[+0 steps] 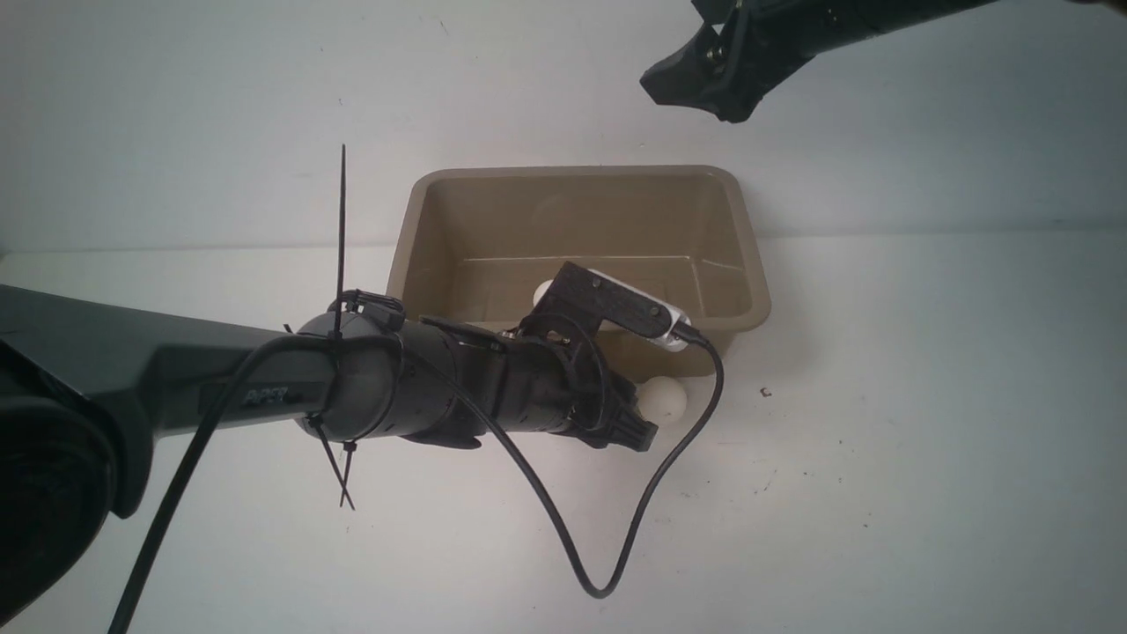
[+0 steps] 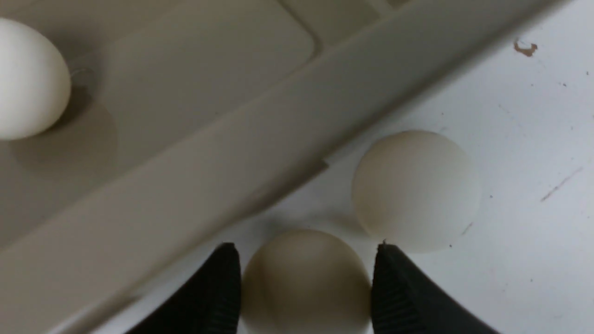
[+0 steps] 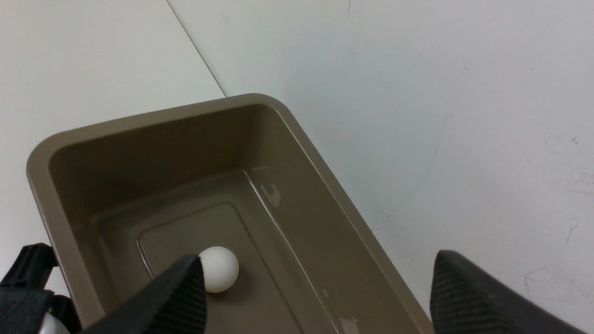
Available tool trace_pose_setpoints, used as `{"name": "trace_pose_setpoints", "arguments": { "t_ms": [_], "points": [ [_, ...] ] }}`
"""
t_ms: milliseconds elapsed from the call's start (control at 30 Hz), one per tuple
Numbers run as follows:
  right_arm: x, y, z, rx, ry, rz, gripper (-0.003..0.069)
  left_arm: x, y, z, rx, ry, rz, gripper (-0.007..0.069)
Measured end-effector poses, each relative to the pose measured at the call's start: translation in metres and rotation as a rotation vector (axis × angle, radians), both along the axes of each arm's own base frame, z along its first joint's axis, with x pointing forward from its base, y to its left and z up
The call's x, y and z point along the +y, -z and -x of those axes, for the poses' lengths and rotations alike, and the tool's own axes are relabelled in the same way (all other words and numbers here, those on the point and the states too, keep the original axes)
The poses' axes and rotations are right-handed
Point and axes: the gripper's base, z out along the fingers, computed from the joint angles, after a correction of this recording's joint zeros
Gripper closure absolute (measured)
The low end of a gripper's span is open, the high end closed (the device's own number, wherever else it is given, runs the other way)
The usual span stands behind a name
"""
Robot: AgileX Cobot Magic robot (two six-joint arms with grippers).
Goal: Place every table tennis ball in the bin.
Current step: Use the left arm to clamp the table tennis ball closest to it
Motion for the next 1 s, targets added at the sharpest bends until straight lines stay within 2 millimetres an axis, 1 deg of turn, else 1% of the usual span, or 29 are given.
{"name": "trace_pose_setpoints", "arguments": {
  "t_ms": [200,467,600,767,933,1000],
  "points": [
    [0.0,0.0,0.0,-0.006,0.001,0.007,0.0068,-0.001,0.0,0.001,0.0,0.019,0.006,0.0303],
    [-0.001,-0.001,-0.001,-0.018,0.009,0.007,0.0068,-0.013,-0.007,0.009,-0.02,0.049,0.003,0.0303],
    [-0.001,-0.001,-0.001,-0.018,0.009,0.007,0.0069,-0.009,0.001,0.015,-0.005,0.042,-0.037,0.0303],
    [-0.001,-0.001,-0.001,-0.019,0.01,0.009,0.0069,-0.005,0.003,0.022,0.01,0.042,-0.049,0.0303],
    [-0.001,-0.001,-0.002,-0.022,0.011,0.009,0.0069,-0.003,0.0,0.028,0.011,0.049,-0.05,0.0303],
    [-0.001,-0.001,-0.002,-0.022,0.011,0.009,0.0069,-0.004,-0.002,0.034,0.011,0.059,-0.052,0.0303]
  ]
}}
